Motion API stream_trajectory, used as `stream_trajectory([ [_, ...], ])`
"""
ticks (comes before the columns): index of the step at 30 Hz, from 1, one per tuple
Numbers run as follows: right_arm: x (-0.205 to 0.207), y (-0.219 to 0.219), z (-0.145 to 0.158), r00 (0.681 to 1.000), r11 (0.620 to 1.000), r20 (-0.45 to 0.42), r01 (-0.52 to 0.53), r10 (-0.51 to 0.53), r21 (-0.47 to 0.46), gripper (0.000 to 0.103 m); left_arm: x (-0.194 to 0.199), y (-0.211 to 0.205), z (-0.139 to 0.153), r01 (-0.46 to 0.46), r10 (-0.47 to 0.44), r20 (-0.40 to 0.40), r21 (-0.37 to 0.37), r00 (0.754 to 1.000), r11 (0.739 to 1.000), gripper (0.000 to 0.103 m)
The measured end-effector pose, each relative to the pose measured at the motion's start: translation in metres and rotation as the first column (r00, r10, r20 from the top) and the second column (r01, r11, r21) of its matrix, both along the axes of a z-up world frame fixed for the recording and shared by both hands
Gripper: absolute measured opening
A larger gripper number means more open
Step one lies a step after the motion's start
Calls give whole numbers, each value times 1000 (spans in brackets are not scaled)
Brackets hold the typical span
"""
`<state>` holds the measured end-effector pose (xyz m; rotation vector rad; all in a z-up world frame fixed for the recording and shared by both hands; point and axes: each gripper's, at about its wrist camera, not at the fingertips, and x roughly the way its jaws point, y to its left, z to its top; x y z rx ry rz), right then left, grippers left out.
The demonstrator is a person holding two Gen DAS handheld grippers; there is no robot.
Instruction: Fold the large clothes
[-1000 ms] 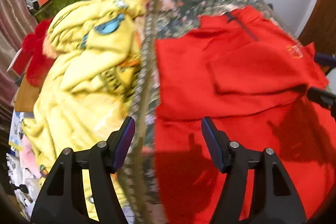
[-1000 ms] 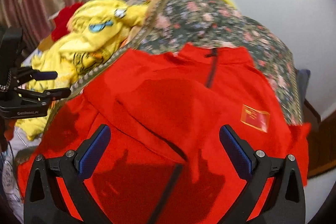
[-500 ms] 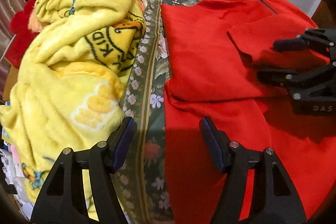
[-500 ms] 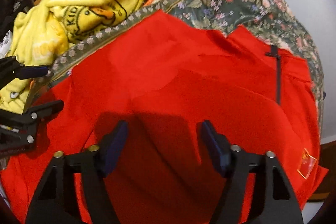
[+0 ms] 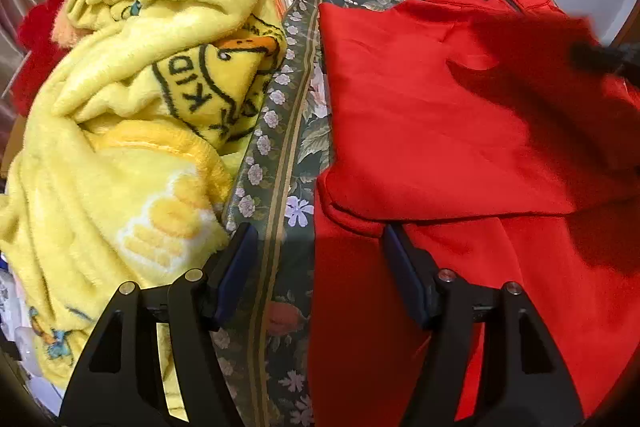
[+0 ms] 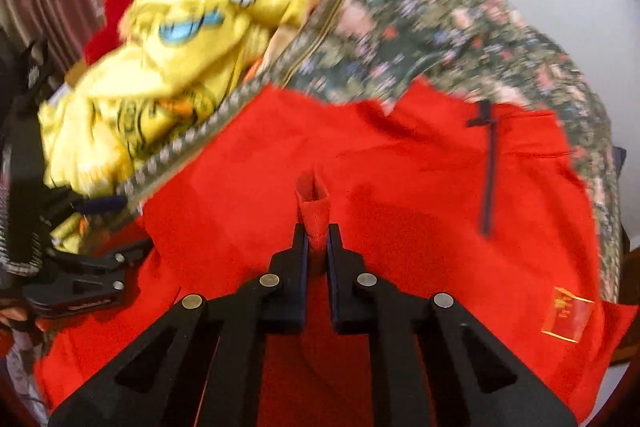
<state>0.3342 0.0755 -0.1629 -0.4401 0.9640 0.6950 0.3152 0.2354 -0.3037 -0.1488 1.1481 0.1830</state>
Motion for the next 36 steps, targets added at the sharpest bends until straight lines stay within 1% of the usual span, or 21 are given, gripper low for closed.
stream_trajectory([
  [1,3,-5,7,1000,1000,12,9,-9,15,7,-1,-1,2,3,-3,-1,3,1000,1000,65],
  [2,4,-17,23,999,999,32,25,-27,43,7,-1,-3,4,6,-6,0,9,1000,1000,65],
  [4,8,-33,42,996,996,62,53,-58,79,7,-1,-6,6,10,-10,0,27,1000,1000,65],
  [6,10,-55,68,990,988,96,88,-100,125,7,0,-11,6,12,-11,-5,50,1000,999,65],
  [8,10,-74,84,984,980,115,115,-134,162,7,2,-12,5,4,-3,-10,68,1000,998,65],
  [10,10,-93,97,978,972,127,142,-167,187,7,5,-12,1,-16,18,-24,72,1000,997,65],
  [12,8,-115,106,968,963,143,175,-207,206,7,9,-9,-1,-48,49,-23,58,999,997,65],
  [16,10,-152,109,955,946,135,230,-265,227,7,14,-2,-4,-119,120,-16,59,993,991,65],
  [18,12,-171,104,947,937,118,266,-297,228,7,16,1,-5,-157,157,-9,60,988,986,65],
  [21,13,-197,88,937,922,79,318,-342,220,7,16,4,-4,-215,216,3,80,976,973,65],
  [22,13,-205,85,935,920,69,327,-349,217,7,16,6,-5,-224,224,3,76,975,972,65],
  [23,13,-213,75,930,915,50,346,-363,207,7,16,7,-6,-229,230,-1,68,973,971,65],
  [30,8,-255,33,906,892,-54,422,-419,160,7,12,-1,-7,-211,214,-9,134,977,968,65],
  [36,-1,-278,5,887,879,-138,458,-441,133,7,2,-2,-2,-201,206,-27,127,978,971,65],
])
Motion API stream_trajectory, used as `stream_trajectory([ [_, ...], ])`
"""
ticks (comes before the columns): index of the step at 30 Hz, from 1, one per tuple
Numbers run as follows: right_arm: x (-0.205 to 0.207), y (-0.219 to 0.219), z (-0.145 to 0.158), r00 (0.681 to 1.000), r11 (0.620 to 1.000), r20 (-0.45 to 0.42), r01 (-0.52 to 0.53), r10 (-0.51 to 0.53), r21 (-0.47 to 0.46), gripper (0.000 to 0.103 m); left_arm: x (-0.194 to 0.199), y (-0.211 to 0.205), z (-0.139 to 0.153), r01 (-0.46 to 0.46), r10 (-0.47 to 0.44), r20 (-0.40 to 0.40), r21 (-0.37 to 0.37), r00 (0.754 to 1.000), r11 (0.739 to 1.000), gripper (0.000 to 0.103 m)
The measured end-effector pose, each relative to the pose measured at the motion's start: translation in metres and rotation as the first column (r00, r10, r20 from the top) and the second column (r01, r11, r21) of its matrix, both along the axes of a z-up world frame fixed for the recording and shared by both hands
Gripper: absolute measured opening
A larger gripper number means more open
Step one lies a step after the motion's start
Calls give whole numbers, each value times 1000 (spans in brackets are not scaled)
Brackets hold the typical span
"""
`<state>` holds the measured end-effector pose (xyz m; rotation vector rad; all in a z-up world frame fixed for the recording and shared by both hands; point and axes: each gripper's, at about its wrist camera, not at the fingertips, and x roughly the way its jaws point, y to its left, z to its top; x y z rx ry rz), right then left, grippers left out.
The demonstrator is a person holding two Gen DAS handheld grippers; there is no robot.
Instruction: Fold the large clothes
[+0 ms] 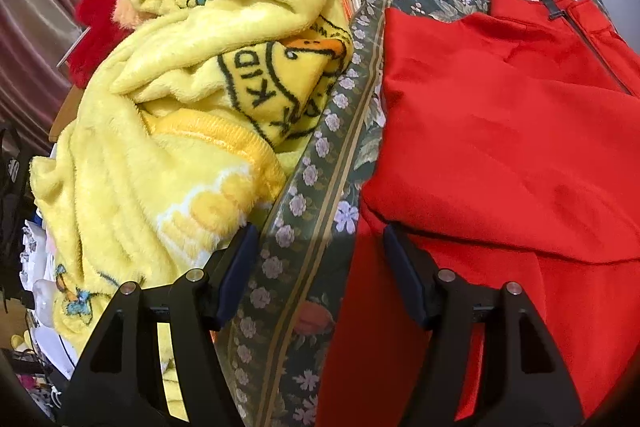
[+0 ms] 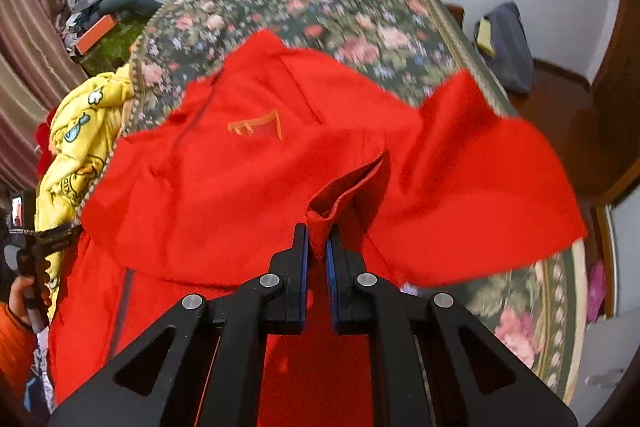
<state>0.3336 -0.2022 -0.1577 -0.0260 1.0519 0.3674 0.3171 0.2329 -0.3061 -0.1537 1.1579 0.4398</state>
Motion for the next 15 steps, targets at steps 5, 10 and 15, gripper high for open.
stream_trajectory([
  [5,-6,-5,-7,999,1000,-38,-20,20,4,9,-11,-13,16,59,-59,-4,2,998,998,65],
  [10,-13,-5,1,998,999,-47,-44,43,-24,22,-17,-35,52,134,-134,42,14,990,991,65],
  [15,-23,-18,29,999,999,31,-35,36,-26,52,-13,-63,97,197,-200,117,39,973,980,70],
])
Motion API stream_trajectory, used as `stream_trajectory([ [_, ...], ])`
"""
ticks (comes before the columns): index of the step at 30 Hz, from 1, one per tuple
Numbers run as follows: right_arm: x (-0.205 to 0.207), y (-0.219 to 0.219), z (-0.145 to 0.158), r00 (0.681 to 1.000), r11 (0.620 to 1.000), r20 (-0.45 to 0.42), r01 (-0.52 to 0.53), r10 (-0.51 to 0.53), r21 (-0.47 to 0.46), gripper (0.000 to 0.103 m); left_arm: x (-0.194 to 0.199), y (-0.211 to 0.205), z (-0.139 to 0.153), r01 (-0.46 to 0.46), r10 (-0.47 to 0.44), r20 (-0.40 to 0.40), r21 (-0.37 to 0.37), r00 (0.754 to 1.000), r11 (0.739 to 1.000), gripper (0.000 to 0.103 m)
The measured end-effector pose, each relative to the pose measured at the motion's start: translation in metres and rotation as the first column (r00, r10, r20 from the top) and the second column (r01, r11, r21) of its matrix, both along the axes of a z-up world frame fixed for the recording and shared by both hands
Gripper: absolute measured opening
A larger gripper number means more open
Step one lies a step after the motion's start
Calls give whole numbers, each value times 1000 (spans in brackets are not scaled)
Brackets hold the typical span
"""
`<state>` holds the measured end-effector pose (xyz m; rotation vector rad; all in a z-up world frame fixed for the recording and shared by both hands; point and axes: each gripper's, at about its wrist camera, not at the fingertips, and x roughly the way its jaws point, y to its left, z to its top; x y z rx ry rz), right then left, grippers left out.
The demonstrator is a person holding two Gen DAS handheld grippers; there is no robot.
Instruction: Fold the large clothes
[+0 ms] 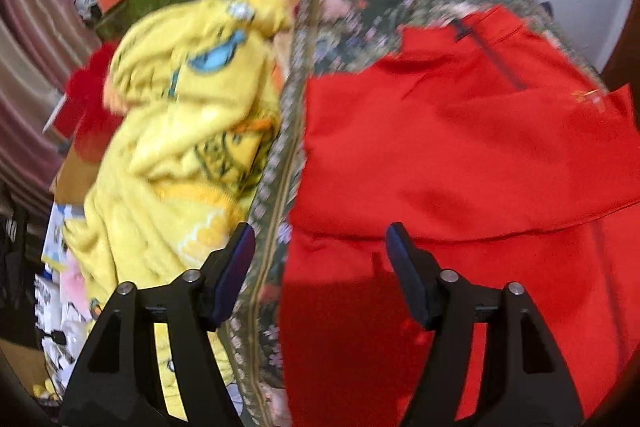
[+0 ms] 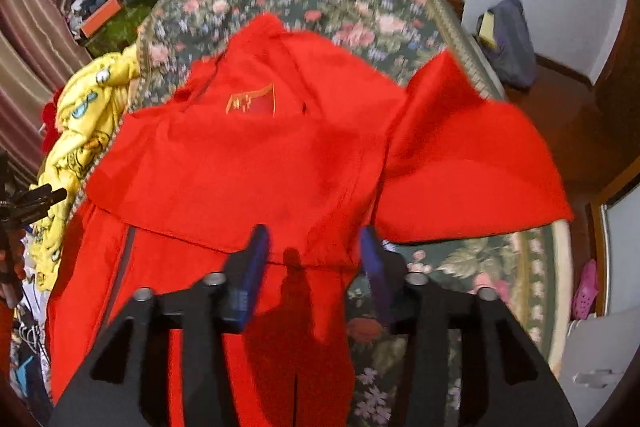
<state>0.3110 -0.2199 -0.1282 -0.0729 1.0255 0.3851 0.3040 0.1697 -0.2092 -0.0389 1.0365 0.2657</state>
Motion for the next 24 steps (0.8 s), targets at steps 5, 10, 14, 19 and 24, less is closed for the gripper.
stream_trajectory([
  [5,-6,-30,36,992,998,107,62,-63,16,73,15,-36,39,70,-71,84,9,994,998,79],
  [10,0,-71,45,981,989,127,144,-148,39,76,40,-78,62,151,-147,145,-16,978,988,86],
  [14,16,-102,21,971,972,58,230,-232,46,76,62,-114,65,216,-207,159,-42,965,976,87],
  [19,44,-137,-32,945,944,-89,322,-316,66,76,84,-160,49,288,-279,135,-50,951,956,87],
  [24,62,-158,-66,904,900,-189,411,-383,143,76,95,-185,24,332,-326,94,-51,941,942,87],
])
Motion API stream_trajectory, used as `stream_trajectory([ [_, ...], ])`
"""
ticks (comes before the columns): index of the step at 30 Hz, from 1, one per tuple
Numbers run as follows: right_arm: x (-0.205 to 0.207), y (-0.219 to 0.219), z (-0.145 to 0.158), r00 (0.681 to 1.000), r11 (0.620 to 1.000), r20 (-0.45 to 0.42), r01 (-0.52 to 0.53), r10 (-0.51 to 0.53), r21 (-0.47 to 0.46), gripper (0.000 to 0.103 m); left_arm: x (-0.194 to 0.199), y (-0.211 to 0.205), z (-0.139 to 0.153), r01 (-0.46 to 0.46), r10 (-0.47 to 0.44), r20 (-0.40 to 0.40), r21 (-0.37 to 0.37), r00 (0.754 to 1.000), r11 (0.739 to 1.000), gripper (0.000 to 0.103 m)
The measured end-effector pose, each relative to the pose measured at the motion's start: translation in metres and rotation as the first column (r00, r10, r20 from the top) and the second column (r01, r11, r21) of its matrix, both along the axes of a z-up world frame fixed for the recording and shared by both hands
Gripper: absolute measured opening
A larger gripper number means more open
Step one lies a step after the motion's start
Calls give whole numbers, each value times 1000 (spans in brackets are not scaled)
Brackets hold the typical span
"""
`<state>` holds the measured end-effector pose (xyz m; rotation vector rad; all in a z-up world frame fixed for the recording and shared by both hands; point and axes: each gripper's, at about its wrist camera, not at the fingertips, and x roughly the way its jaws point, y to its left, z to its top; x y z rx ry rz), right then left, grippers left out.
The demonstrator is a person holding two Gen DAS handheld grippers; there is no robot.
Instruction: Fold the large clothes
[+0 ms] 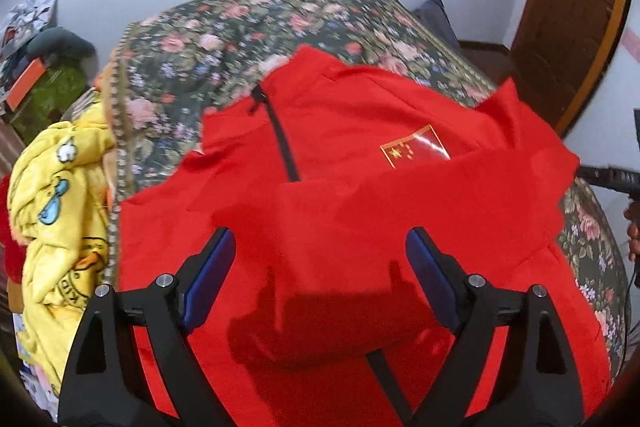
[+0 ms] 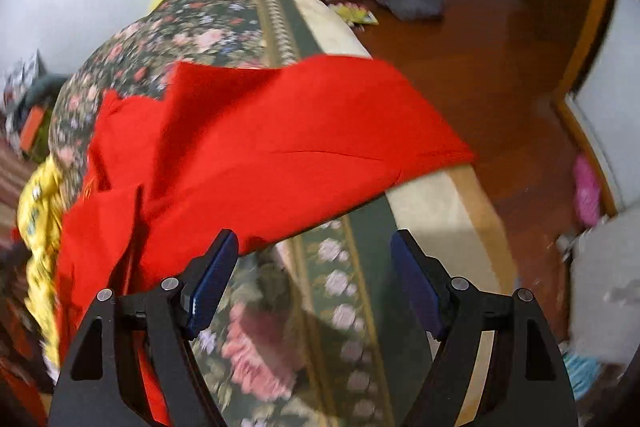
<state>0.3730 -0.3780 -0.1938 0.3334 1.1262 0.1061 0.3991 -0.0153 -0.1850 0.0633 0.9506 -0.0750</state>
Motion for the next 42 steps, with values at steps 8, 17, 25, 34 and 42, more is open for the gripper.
stream_trajectory([
  [8,35,-12,-16,998,996,28,56,-58,62,77,5,4,-25,-18,17,-42,-12,999,1000,87],
  [17,48,-12,-4,991,992,59,122,-120,-23,22,-3,20,-30,-53,53,-48,3,997,999,87],
  [25,34,-1,51,982,996,174,79,-70,-47,9,-20,33,-16,-73,73,-17,12,997,997,87],
  [34,7,74,149,918,992,381,-72,107,-107,9,-47,53,9,-88,89,32,-12,996,996,87],
  [42,-20,172,169,829,937,437,-305,348,-168,9,-68,74,18,-100,101,52,-29,994,995,87],
])
